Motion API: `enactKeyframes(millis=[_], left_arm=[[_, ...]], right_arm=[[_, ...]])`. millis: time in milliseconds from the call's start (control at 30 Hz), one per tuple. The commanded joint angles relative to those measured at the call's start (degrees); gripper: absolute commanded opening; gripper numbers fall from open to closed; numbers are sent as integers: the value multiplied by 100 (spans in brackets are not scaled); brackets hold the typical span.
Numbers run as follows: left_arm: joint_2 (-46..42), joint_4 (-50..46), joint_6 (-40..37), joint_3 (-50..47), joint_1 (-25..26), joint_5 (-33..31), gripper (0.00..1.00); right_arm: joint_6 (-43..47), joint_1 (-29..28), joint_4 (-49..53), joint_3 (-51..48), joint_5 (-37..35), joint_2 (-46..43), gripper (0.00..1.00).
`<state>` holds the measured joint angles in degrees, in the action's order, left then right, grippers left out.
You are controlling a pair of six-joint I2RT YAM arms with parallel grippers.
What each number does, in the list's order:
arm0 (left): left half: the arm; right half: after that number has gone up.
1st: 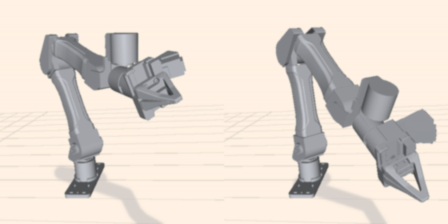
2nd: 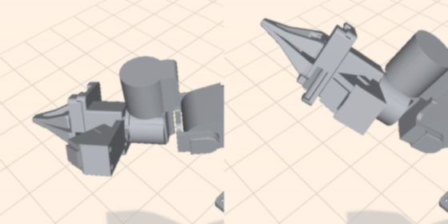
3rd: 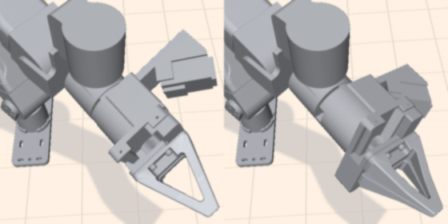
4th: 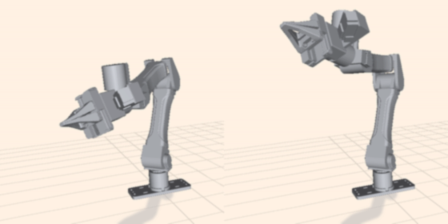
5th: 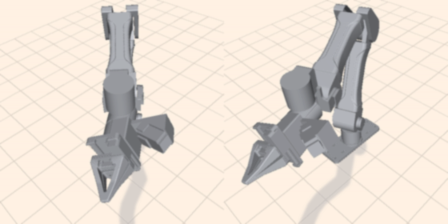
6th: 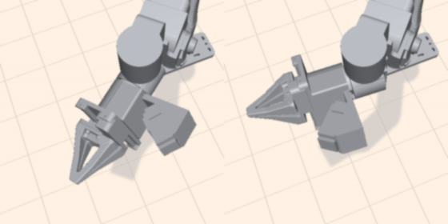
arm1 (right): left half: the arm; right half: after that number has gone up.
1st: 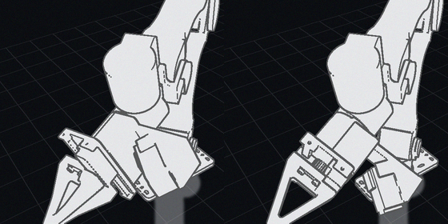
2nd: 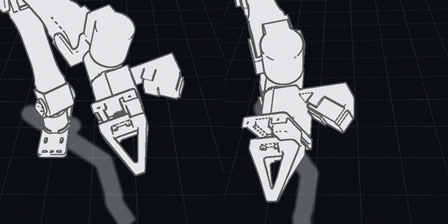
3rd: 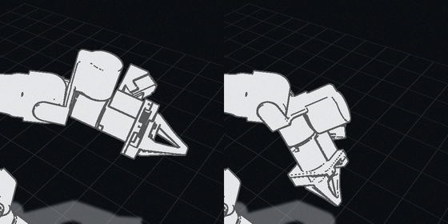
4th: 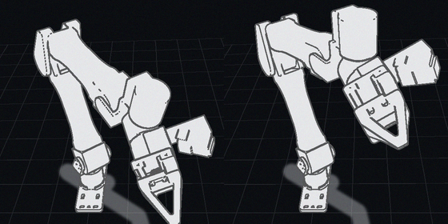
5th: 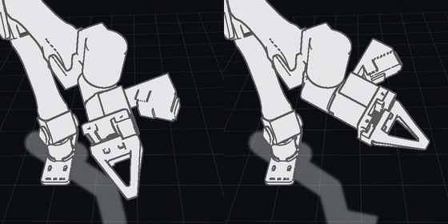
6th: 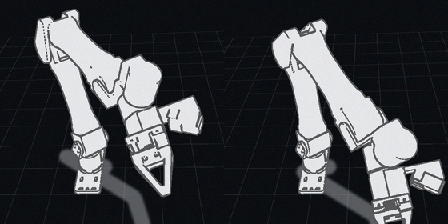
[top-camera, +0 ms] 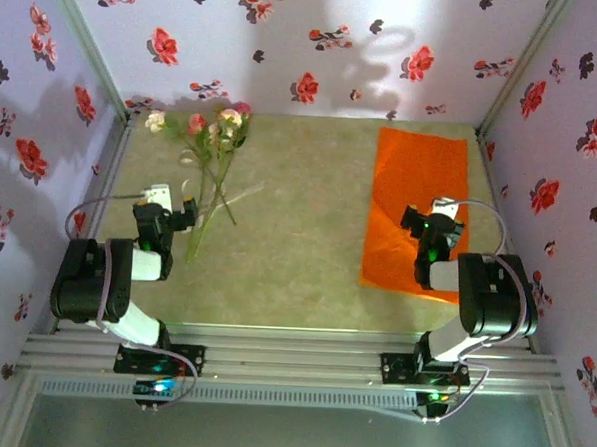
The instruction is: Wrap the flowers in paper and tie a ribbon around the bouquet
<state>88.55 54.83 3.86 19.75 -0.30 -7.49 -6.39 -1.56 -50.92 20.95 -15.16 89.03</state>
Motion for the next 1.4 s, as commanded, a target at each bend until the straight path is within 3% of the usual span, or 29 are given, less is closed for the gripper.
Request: enactKeyframes(millis=[0,433,733,800,867,933,1000,1067,1100,1133,1167,1200,1267,1300,1367], left_arm=[[-40,142,-122,-24,21,-154,100],[-40,142,-113,-24,20,-162,100],[-54,105,44,-8,20,-584,100],[-155,389,39,-182,69,-839,100],[-417,630,-149,-450,289,-1141,100],[-1061,442,-703,-505,929,-2283,100],[-1889,-172,-837,-306,1382,-2812,100],[-2600,-1468,52,416,1760,-3342,100],[-2907,-3226,1405,1081,1826,-3376,100],[-3085,-5115,2784,1839,1782,-2898,100],[-3103,-6171,3693,2303,1716,-2536,100],[-3002,-6423,4393,2477,1644,-2089,100],[-2603,-6048,4652,2626,1417,-398,100],[-2250,-6243,4707,2928,1487,56,100],[-1661,-6851,4710,3552,1977,220,100]], right_arm=[[60,-28,20,101,4,-3,99],[67,-28,-8,88,-1,2,99],[68,-28,-19,83,4,-6,99],[128,-112,-105,6,-307,-160,99],[236,-404,769,155,-1072,-861,99],[280,-693,1742,540,-1543,-1724,99],[-244,-791,2388,1040,-1709,-2214,99],[-1556,-664,4277,2037,-1378,-2404,99],[-2344,-620,5347,2602,-1242,-2381,99],[-2901,-573,5745,2871,-1104,-2249,99],[-2928,-472,5777,3008,-507,-2101,99],[-2830,-430,5950,3227,87,-1906,99],[-2747,-692,6858,3819,-91,-1477,96],[-2673,-856,7279,4092,-217,-1212,90],[-2501,-938,7668,4443,372,-651,80]])
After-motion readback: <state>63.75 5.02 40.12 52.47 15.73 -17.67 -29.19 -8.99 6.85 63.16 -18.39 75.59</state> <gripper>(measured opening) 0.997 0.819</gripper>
